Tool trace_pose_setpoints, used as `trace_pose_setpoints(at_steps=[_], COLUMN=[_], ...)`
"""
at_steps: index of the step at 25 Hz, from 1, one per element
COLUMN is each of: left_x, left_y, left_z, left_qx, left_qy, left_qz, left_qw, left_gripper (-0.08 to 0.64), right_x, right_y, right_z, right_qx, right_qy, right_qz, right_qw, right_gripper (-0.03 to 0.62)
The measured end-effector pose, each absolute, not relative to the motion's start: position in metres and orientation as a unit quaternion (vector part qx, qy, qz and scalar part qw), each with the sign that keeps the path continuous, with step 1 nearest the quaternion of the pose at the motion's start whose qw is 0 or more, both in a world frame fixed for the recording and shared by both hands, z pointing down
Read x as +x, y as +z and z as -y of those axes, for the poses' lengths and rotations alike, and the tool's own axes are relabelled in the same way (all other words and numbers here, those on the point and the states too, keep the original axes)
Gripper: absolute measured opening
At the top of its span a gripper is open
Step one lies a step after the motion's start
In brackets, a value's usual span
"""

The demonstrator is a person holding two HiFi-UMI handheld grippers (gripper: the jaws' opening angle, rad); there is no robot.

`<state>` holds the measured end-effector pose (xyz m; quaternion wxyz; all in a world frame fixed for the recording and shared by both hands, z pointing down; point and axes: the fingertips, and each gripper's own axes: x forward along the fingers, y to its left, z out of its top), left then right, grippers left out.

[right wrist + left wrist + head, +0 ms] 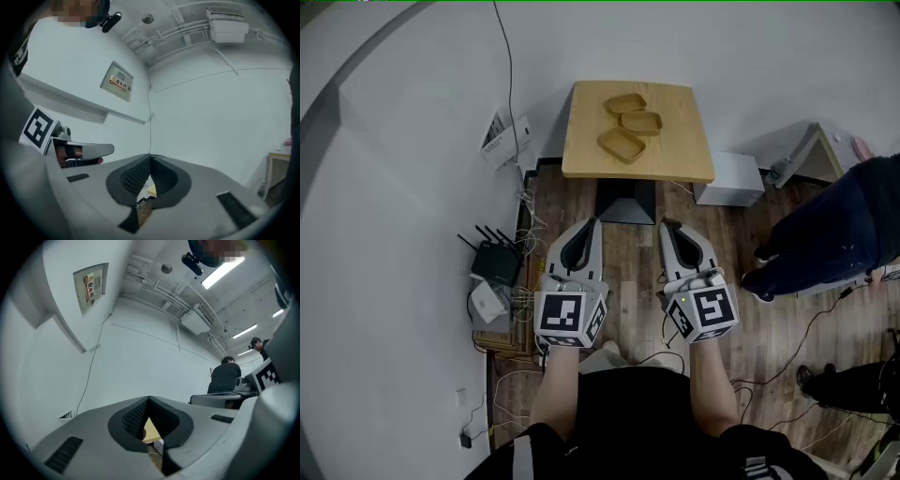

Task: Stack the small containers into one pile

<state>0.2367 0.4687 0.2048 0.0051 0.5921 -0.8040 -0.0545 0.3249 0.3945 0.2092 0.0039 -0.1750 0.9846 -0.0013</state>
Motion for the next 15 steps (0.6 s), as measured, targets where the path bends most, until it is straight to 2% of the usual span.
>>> trace_pose_setpoints(at_steps=[8,15], left_x=[0.231,0.206], left_y=[0.214,0.238], left_z=[-0.467,-0.474], left_qx=[0.606,0.602], left_qy=[-0.054,-0.057], left_qz=[0.794,0.794], left_qw=[0.02,0.057], left_gripper=[0.002,0.002], right_x=[0.316,0.312], right_y=[0.216,0.232], right_z=[-0.392,-0.39], right_qx=[-0.183,-0.228], right_qy=[-0.018,-0.009], right_qz=[-0.983,-0.974], right_qw=[0.01,-0.017], right_gripper=[0.006,0.006])
